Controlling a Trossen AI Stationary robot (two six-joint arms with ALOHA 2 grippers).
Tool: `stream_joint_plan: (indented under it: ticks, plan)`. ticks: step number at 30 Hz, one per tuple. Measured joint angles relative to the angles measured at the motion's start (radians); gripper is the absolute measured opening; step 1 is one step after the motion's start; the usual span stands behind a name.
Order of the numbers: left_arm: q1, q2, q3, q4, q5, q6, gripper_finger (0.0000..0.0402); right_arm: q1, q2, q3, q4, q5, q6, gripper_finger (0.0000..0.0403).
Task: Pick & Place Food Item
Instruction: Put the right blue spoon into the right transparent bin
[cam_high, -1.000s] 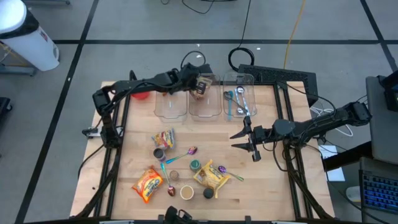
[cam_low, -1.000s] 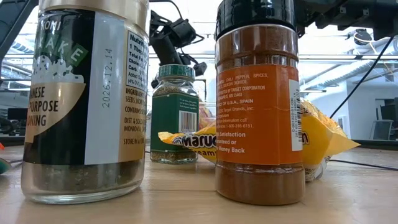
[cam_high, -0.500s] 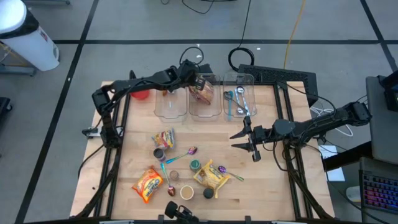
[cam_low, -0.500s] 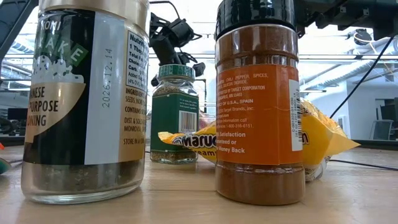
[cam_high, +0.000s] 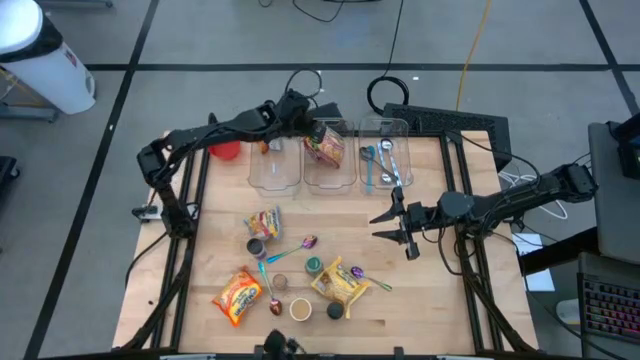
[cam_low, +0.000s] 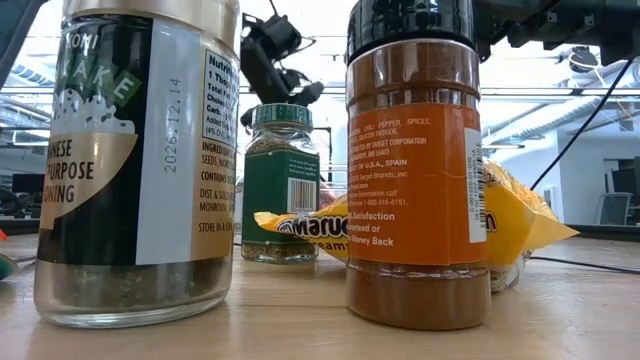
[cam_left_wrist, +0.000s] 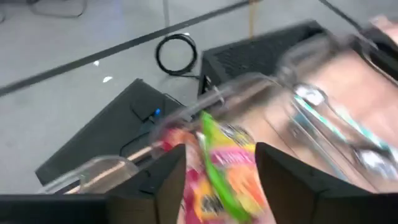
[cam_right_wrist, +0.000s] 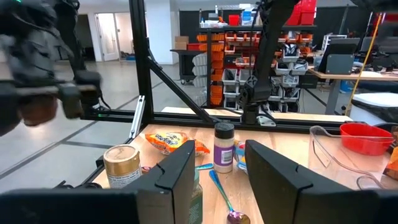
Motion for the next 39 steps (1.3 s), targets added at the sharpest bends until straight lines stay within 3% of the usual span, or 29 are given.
stream_joint_plan:
  ticks: [6, 10, 13, 17, 20, 26, 29, 34, 37, 39]
  plan:
    - [-0.188, -0.109, -0.010, -0.085, -0.129, 0.103, 0.0239, 0.000, 0.000, 0.000, -0.005, -0.002, 0.018, 0.0132]
    - [-0.332, -0.211, -0.115, 0.028, -0.178, 0.187, 0.0243, 0.000, 0.000, 0.000, -0.006, -0.002, 0.019, 0.0132]
    - [-0.417, -0.317, -0.264, 0.187, -0.128, 0.251, 0.0244, 0.000, 0.000, 0.000, -0.007, -0.003, 0.019, 0.0132]
    - [-0.485, -0.460, -0.505, 0.444, 0.030, 0.299, 0.0244, 0.000, 0.000, 0.000, -0.011, -0.002, 0.026, 0.0132]
    - [-0.516, -0.550, -0.667, 0.611, 0.114, 0.294, 0.0244, 0.000, 0.000, 0.000, -0.012, -0.001, 0.025, 0.0132]
    - [-0.534, -0.686, -0.878, 0.798, 0.113, 0.270, 0.0244, 0.000, 0.012, 0.000, 0.003, -0.002, 0.087, 0.0133]
    - [-0.525, -0.721, -0.929, 0.832, 0.105, 0.249, 0.0244, 0.002, 0.046, 0.000, 0.058, -0.049, 0.153, 0.0136]
    - [-0.504, -0.724, -0.961, 0.857, 0.105, 0.217, 0.0244, 0.073, 0.181, 0.008, 0.226, -0.214, 0.258, 0.0166]
    - [-0.490, -0.710, -0.960, 0.870, 0.103, 0.204, 0.0244, 0.153, 0.258, 0.040, 0.178, -0.179, 0.257, 0.0197]
    - [-0.480, -0.704, -0.961, 0.863, 0.102, 0.194, 0.0244, 0.211, 0.296, 0.085, 0.045, -0.087, 0.257, 0.0216]
